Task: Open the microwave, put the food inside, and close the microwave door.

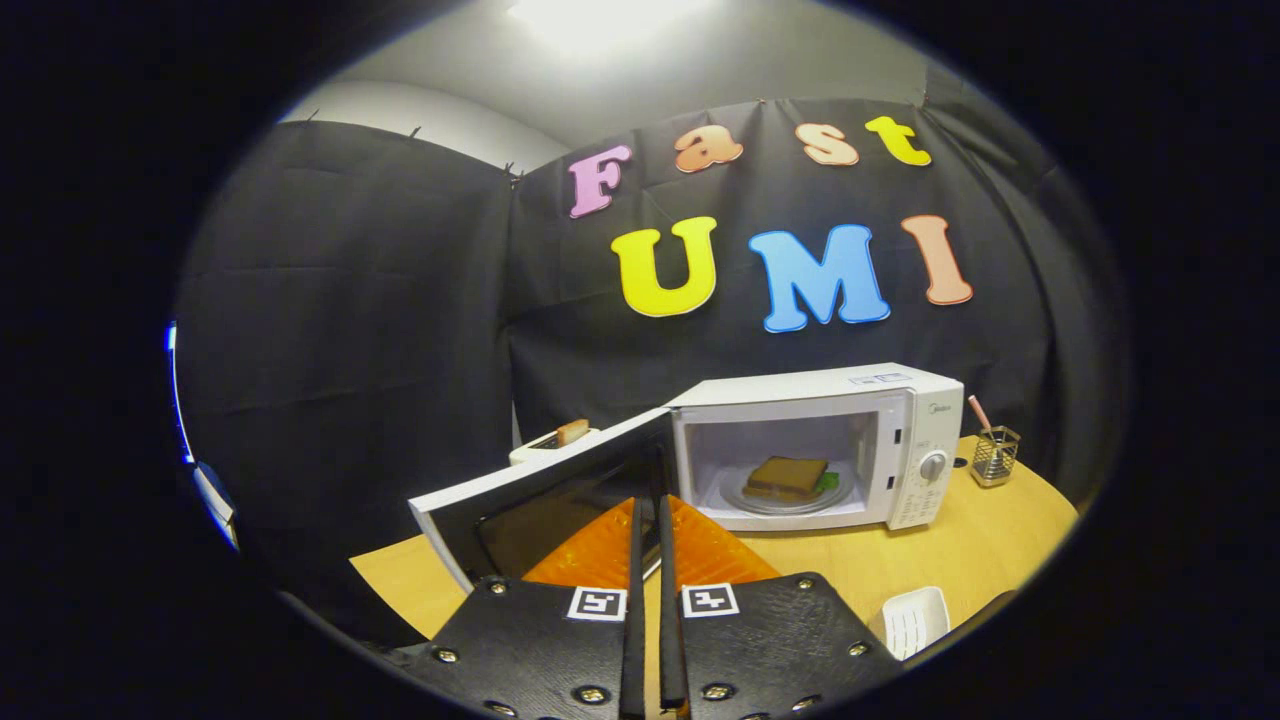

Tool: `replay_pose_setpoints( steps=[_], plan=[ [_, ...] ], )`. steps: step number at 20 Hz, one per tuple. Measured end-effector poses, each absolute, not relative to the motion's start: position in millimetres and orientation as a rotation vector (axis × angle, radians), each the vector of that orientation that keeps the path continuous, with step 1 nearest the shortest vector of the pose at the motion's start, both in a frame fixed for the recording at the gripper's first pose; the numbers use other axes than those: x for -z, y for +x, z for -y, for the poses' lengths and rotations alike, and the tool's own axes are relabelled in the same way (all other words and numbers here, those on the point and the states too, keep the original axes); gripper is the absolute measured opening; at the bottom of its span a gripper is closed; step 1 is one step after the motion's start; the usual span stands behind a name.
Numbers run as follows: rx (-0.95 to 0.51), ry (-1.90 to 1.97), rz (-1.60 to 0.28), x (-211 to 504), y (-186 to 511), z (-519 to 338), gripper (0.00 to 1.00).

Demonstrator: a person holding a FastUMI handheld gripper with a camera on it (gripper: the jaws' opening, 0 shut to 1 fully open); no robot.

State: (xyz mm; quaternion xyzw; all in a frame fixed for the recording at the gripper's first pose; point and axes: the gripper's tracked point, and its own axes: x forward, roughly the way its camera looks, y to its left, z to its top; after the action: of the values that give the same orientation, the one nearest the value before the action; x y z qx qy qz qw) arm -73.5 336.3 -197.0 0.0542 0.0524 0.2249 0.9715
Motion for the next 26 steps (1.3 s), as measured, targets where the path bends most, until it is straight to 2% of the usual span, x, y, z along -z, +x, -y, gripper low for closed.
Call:
replay_pose_setpoints(
  steps=[8,14,22,23,26],
  plan=[
    [-0.643,0.130,-0.082,181.0,-125.2,-431.9,0.06],
    [-0.714,0.123,-0.085,195.0,-145.1,-497.4,0.06],
    [-0.577,0.085,-0.082,220.6,-106.2,-510.6,0.06],
    [-0.579,0.095,-0.085,221.4,-102.9,-510.1,0.02],
    [-0.535,0.079,-0.043,217.3,-103.4,-491.7,0.01]
  ],
)
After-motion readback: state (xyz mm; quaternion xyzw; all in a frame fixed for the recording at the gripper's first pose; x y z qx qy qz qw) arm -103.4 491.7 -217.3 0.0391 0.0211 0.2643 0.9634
